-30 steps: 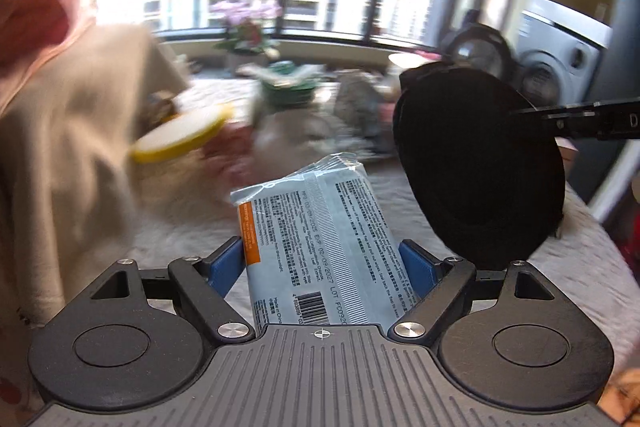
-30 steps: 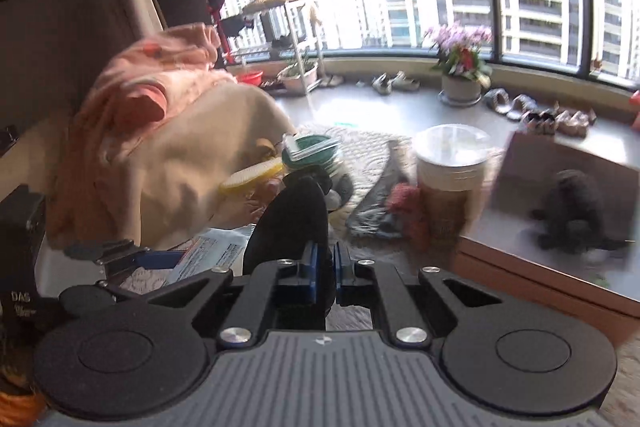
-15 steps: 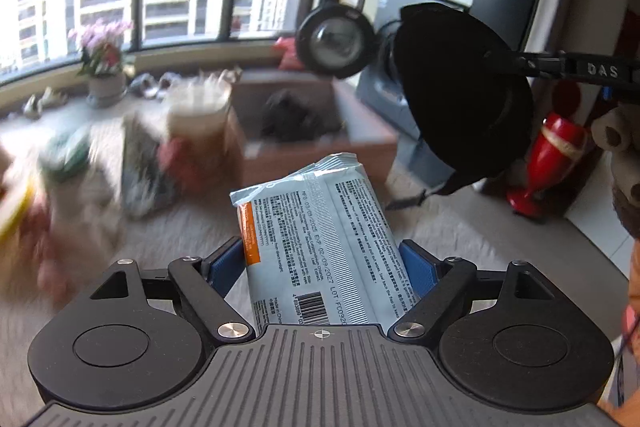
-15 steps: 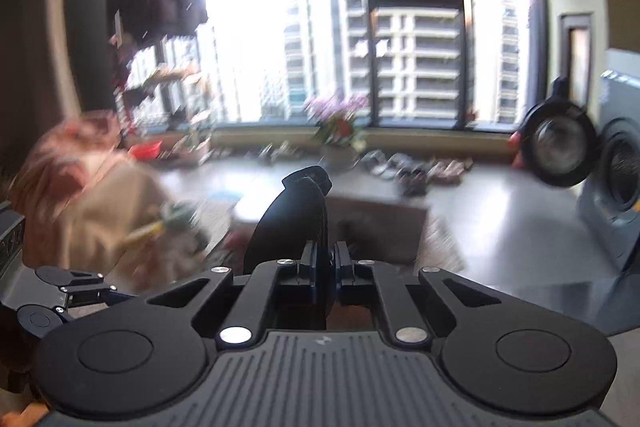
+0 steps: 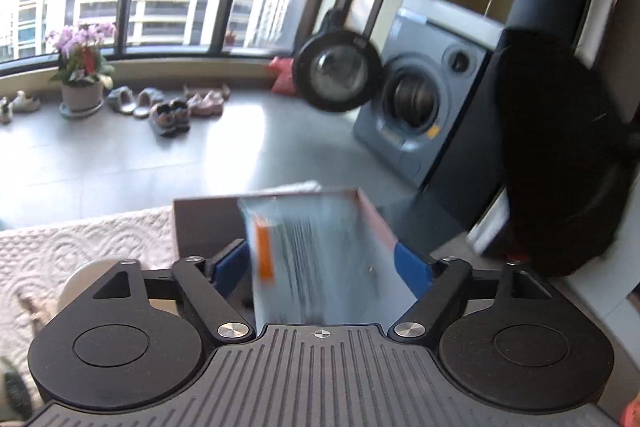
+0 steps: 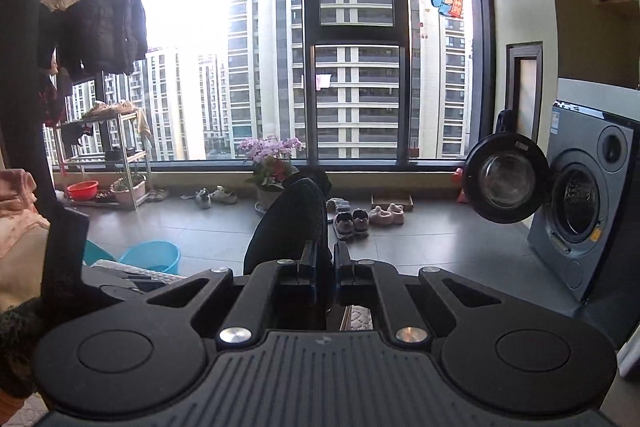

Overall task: Organize soft objects
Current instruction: 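Drop the packet into the pink box with the left tool while the right tool carries the pouch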

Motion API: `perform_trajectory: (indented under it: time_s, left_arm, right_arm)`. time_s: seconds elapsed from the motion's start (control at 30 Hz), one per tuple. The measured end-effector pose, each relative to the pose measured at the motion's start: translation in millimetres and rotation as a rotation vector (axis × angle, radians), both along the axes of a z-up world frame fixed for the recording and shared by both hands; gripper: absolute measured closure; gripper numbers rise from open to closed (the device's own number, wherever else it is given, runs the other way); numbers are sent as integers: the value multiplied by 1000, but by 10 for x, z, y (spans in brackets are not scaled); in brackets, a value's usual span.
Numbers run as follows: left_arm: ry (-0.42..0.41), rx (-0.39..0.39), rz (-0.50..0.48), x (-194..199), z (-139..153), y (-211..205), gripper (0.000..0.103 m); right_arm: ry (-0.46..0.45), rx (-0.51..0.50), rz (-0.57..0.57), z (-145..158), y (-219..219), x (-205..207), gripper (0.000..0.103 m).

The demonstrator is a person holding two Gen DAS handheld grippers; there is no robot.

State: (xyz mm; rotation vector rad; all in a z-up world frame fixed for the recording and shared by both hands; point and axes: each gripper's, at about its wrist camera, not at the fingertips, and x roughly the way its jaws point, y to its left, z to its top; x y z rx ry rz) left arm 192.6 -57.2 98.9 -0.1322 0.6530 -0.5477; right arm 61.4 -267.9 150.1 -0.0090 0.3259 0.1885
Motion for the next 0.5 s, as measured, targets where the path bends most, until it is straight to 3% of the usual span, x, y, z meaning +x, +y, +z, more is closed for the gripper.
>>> perform_trajectory:
  time_s: [0.1,0.27,0.5]
  left_arm:
    - [-32,-13,-26,-25,29,65,20]
    - [-70,8,46,-321,9,360,20]
    - [-138,97,142,-1175,-184,872,21]
  right_arm:
    - [22,-11,17,-85,148,208,95]
    - [92,35,63,-349,454,504,95]
    - [302,54,104,-1136,1093,955,95]
